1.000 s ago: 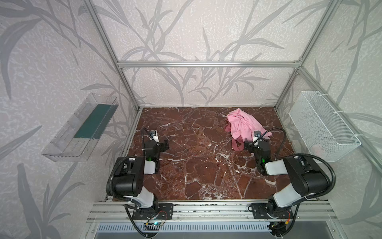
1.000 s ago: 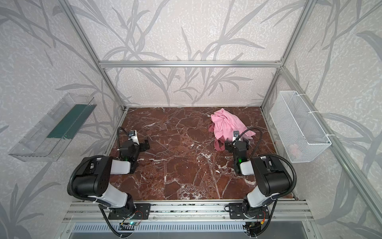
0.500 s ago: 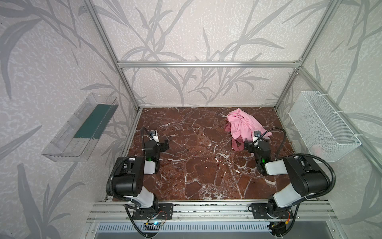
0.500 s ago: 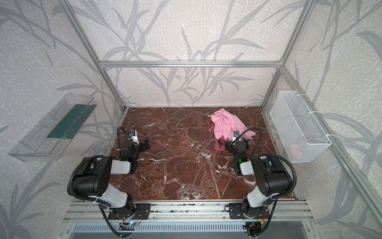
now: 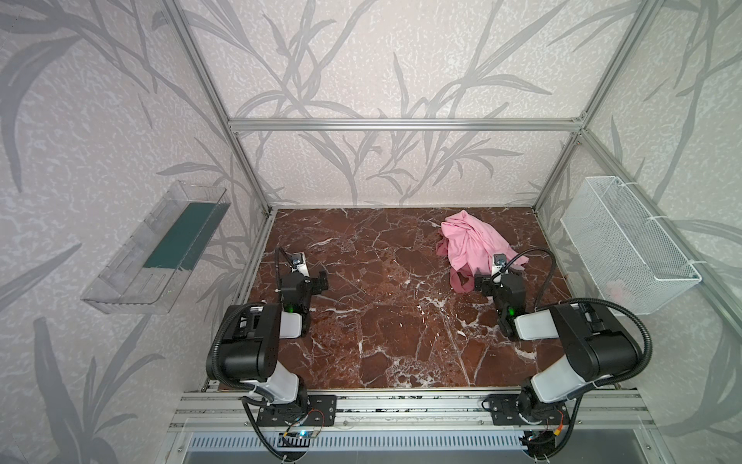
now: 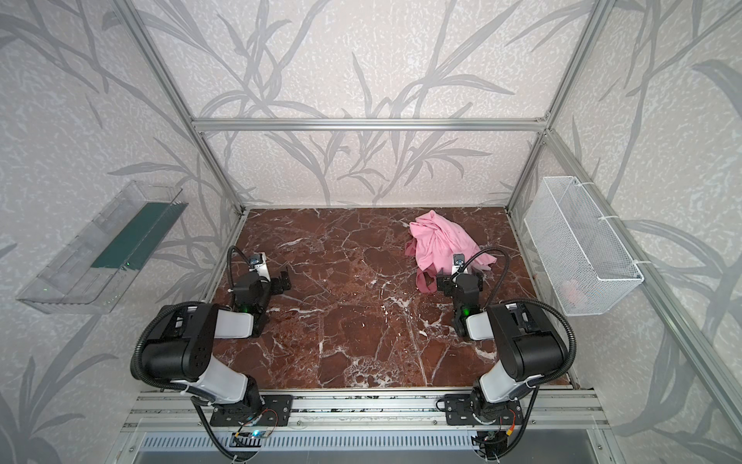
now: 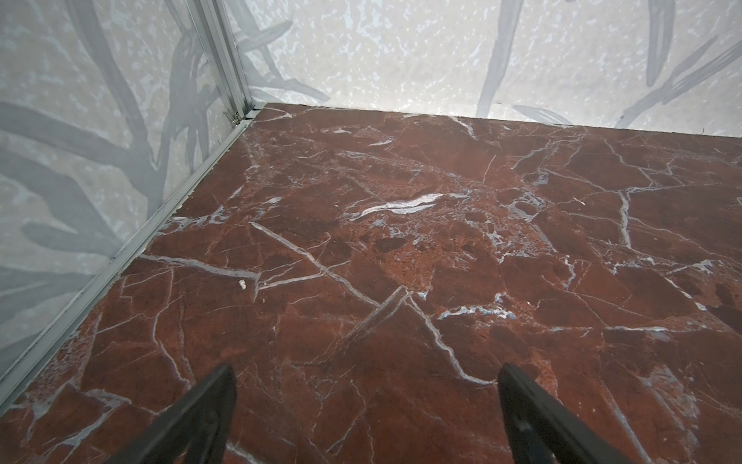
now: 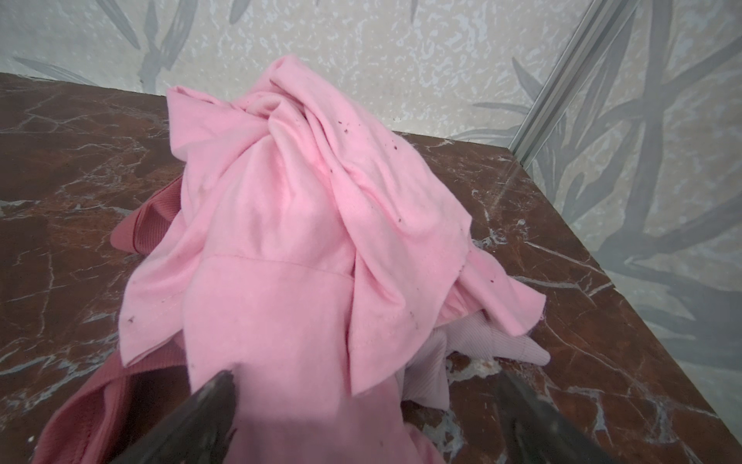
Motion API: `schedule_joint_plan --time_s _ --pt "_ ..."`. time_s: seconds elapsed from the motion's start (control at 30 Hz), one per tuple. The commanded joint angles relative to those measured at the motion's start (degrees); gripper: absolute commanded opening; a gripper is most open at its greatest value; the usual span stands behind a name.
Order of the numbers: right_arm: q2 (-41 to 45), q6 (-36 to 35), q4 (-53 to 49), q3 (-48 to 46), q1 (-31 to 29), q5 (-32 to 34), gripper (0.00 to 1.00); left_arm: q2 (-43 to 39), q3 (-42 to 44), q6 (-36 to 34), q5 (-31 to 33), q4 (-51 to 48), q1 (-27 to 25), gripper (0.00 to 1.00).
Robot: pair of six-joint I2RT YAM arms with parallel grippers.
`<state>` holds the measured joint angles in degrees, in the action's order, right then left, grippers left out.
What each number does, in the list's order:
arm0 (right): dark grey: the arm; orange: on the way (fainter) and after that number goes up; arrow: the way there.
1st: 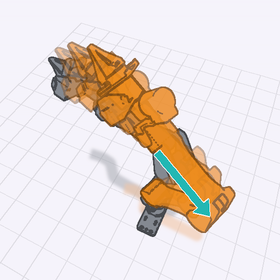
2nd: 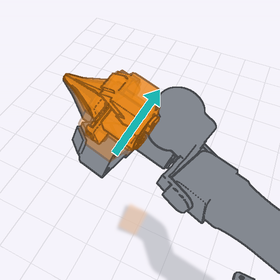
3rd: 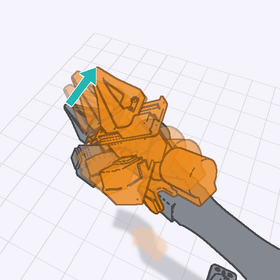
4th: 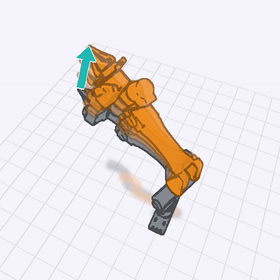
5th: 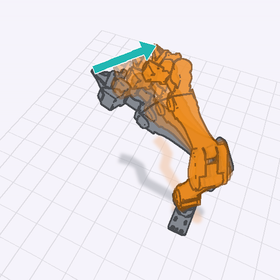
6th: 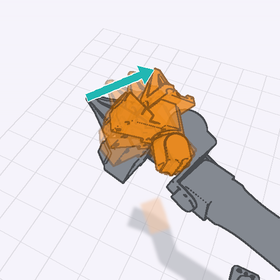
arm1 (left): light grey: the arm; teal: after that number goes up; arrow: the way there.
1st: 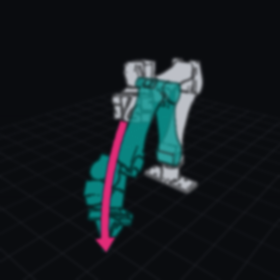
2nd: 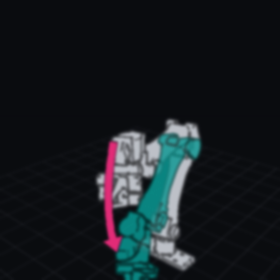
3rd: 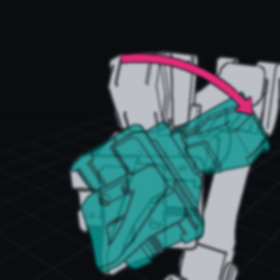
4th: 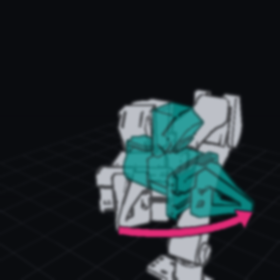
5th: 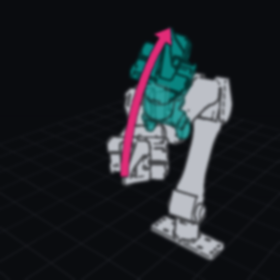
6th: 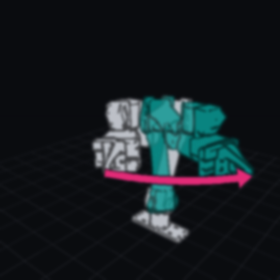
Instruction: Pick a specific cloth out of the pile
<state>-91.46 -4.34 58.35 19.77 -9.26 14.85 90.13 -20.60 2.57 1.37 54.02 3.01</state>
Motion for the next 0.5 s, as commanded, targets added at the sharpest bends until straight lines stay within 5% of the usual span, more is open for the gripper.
schedule_joint_plan --time_s 0.0,0.13,0.27,0.47 --pt "0.1 0.6 0.9 0.6 0.5 -0.2 0.99 -0.5 -1.0 -0.3 -1.3 0.2 0.6 0.99" --pt "9.8 -1.9 -7.2 1.1 -2.0 2.0 0.95 -2.5 -0.7 -0.8 -1.0 -0.6 0.2 0.88" --pt "22.8 2.5 -36.7 10.0 -4.4 2.3 0.85 -14.4 -1.0 -2.0 5.2 -10.9 -2.4 0.65" --pt "25.1 10.1 -60.9 19.8 -11.0 1.5 0.77 -26.6 -9.7 10.9 5.8 -36.9 -4.1 0.56"
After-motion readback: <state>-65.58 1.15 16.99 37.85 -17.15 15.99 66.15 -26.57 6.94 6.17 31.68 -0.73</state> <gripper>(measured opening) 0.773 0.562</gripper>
